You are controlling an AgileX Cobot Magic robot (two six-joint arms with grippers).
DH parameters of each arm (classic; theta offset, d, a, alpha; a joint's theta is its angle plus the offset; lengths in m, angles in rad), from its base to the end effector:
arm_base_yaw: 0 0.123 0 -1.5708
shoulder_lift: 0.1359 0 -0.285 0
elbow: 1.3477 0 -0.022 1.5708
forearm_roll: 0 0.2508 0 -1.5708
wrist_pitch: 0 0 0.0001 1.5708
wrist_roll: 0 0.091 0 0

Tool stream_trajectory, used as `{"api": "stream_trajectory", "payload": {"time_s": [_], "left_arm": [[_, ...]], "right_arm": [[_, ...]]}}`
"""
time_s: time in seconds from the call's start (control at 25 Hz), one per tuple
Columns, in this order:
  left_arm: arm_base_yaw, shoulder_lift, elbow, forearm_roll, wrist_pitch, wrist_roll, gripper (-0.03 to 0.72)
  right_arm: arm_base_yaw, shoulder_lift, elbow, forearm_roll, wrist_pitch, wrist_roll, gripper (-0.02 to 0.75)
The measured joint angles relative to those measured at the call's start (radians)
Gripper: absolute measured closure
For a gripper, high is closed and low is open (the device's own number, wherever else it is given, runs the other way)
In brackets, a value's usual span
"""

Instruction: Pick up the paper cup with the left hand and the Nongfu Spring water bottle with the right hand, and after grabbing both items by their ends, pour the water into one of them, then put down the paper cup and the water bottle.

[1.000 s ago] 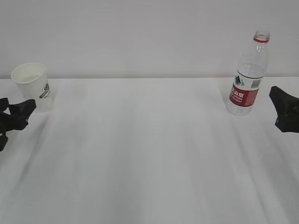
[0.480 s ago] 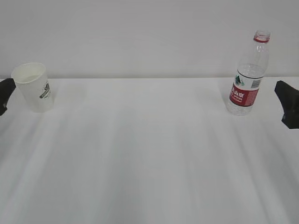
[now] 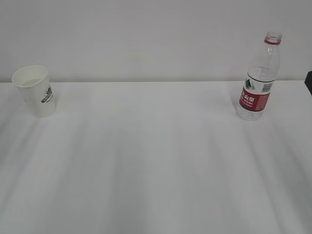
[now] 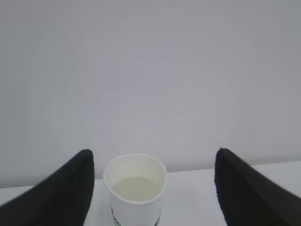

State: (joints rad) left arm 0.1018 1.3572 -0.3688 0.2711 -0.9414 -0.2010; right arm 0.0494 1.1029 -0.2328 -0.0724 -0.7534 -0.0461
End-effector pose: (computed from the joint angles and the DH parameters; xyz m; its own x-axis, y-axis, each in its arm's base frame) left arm 0.2404 0.0048 0.2260 0.0178 -0.0363 -0.9992 0.1169 0.9926 -0.0340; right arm 0.1908 0.0139 0.2282 -0.0209 -0.0998 -0.9948 -0.1013 0.9901 -0.0972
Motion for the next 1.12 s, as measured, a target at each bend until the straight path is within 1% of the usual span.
{"api": "stream_trajectory", "payload": {"time_s": [0.12, 0.28, 0.52, 0.8, 1.0, 1.12], "left_arm": [[0.000, -0.089, 0.002, 0.000, 0.084, -0.005, 0.101], [0.000, -0.218, 0.005, 0.000, 0.205, -0.009, 0.101], [0.000, -0.423, 0.008, 0.000, 0.345, -0.042, 0.102], [0.000, -0.649, 0.009, 0.000, 0.563, -0.056, 0.105], [-0.004, -0.770, 0.009, 0.003, 0.699, -0.057, 0.123], [-0.029, -0.824, 0.009, 0.012, 0.771, -0.057, 0.135]], "right_arm": [[0.000, -0.070, 0.000, 0.000, 0.058, 0.000, 0.145], [0.000, -0.170, -0.019, 0.000, 0.200, 0.000, 0.145], [0.000, -0.329, -0.023, 0.000, 0.346, 0.000, 0.146], [0.000, -0.527, -0.025, 0.000, 0.520, 0.000, 0.146], [0.000, -0.621, -0.069, -0.006, 0.731, 0.000, 0.146], [0.000, -0.655, -0.108, -0.008, 0.840, 0.000, 0.146]]}}
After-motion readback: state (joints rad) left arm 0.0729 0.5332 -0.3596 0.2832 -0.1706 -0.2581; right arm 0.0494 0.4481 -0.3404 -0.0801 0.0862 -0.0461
